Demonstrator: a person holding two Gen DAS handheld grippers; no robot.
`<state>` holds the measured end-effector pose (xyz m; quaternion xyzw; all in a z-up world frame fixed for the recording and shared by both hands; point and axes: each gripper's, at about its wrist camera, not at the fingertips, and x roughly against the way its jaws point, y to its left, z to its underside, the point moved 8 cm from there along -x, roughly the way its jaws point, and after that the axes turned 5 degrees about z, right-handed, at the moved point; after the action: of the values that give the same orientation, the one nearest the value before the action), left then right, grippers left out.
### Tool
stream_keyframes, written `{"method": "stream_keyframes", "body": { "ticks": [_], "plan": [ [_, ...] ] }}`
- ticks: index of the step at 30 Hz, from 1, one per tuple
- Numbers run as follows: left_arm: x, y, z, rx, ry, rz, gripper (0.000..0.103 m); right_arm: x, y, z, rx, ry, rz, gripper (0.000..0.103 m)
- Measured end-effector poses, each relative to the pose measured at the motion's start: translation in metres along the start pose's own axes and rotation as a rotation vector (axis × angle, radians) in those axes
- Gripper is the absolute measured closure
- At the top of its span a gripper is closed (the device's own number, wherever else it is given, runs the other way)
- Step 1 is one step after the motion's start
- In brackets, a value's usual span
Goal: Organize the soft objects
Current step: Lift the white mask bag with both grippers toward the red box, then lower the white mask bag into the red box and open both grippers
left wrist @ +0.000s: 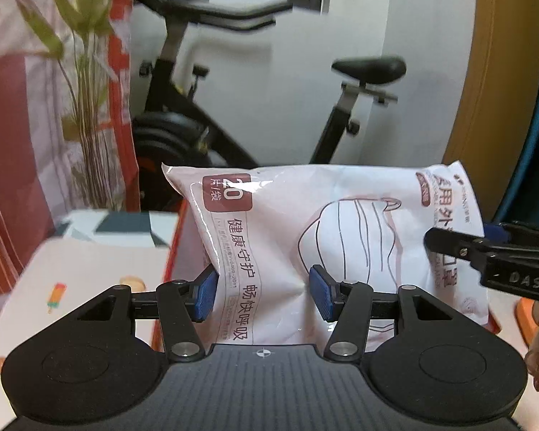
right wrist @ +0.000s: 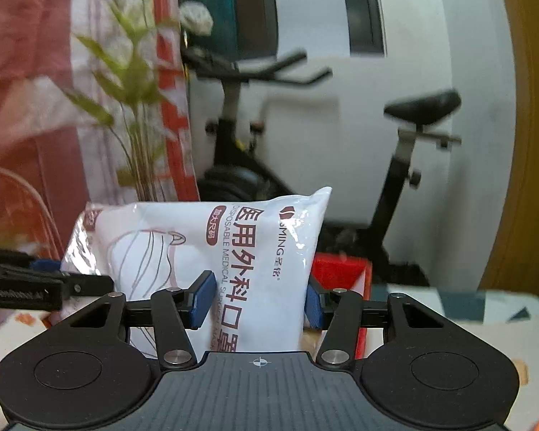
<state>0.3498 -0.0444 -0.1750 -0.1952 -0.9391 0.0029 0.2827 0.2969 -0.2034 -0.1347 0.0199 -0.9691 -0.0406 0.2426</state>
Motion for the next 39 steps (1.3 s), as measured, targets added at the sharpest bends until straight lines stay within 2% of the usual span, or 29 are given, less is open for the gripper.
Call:
{"method": "stream_keyframes", "body": {
  "ticks": [2, 5, 11, 12, 14, 17, 19, 21, 23, 24, 25, 26, 27, 28, 29, 31, 33, 35, 39],
  "plan": [
    [-0.009, 0.001, 0.010, 0.004, 0.048, 0.002, 0.046, -0.012, -0.002, 0.014, -0.025, 0.061, 0.014, 0.056],
    [-0.017, 0.005, 0.019, 0.004, 0.087, 0.005, 0.046, -0.021, -0.001, 0.027, -0.017, 0.095, 0.017, 0.056],
    [-0.018, 0.011, 0.024, 0.013, 0.110, 0.018, 0.046, -0.026, 0.003, 0.037, -0.019, 0.140, 0.011, 0.054],
    [-0.017, 0.012, 0.024, 0.014, 0.111, 0.020, 0.046, -0.028, 0.004, 0.038, -0.020, 0.150, 0.009, 0.053],
    [-0.016, 0.016, 0.019, 0.034, 0.112, 0.018, 0.044, -0.029, 0.003, 0.039, -0.019, 0.177, 0.004, 0.044],
    [-0.009, 0.023, 0.011, 0.082, 0.092, 0.038, 0.043, -0.025, 0.004, 0.040, 0.016, 0.196, 0.005, 0.042],
    [-0.005, 0.024, 0.006, 0.079, 0.080, 0.051, 0.043, -0.022, 0.003, 0.040, 0.037, 0.211, 0.007, 0.041],
    [0.001, 0.023, -0.002, 0.045, 0.049, 0.041, 0.046, -0.018, 0.000, 0.037, 0.046, 0.226, 0.004, 0.041],
    [0.004, 0.018, -0.012, 0.024, 0.026, 0.052, 0.059, -0.015, -0.001, 0.032, 0.053, 0.230, -0.012, 0.041],
    [0.004, 0.016, -0.015, 0.018, 0.020, 0.062, 0.061, -0.013, -0.002, 0.029, 0.060, 0.231, -0.015, 0.041],
    [0.003, 0.013, -0.018, 0.010, 0.019, 0.073, 0.066, -0.012, -0.002, 0.026, 0.069, 0.230, -0.020, 0.044],
    [-0.003, 0.009, -0.021, 0.003, 0.028, 0.089, 0.072, -0.013, -0.001, 0.023, 0.080, 0.236, -0.029, 0.051],
    [-0.008, 0.006, -0.020, 0.002, 0.045, 0.103, 0.073, -0.014, 0.001, 0.021, 0.094, 0.246, -0.041, 0.057],
    [-0.018, 0.004, -0.019, 0.008, 0.075, 0.117, 0.073, -0.017, 0.004, 0.019, 0.112, 0.263, -0.056, 0.071],
    [-0.027, 0.001, -0.014, 0.017, 0.109, 0.140, 0.073, -0.022, 0.008, 0.019, 0.134, 0.284, -0.074, 0.080],
    [-0.048, 0.000, -0.004, 0.048, 0.189, 0.181, 0.075, -0.034, 0.015, 0.021, 0.158, 0.351, -0.115, 0.082],
    [-0.068, 0.006, 0.005, 0.077, 0.265, 0.159, 0.077, -0.049, 0.018, 0.027, 0.129, 0.442, -0.143, 0.094],
    [-0.080, 0.006, 0.007, 0.067, 0.309, 0.155, 0.078, -0.065, 0.018, 0.030, 0.107, 0.495, -0.135, 0.096],
    [-0.097, -0.006, 0.012, -0.080, 0.409, 0.127, 0.082, -0.089, 0.014, 0.041, 0.052, 0.581, -0.114, 0.096]
  ]
}}
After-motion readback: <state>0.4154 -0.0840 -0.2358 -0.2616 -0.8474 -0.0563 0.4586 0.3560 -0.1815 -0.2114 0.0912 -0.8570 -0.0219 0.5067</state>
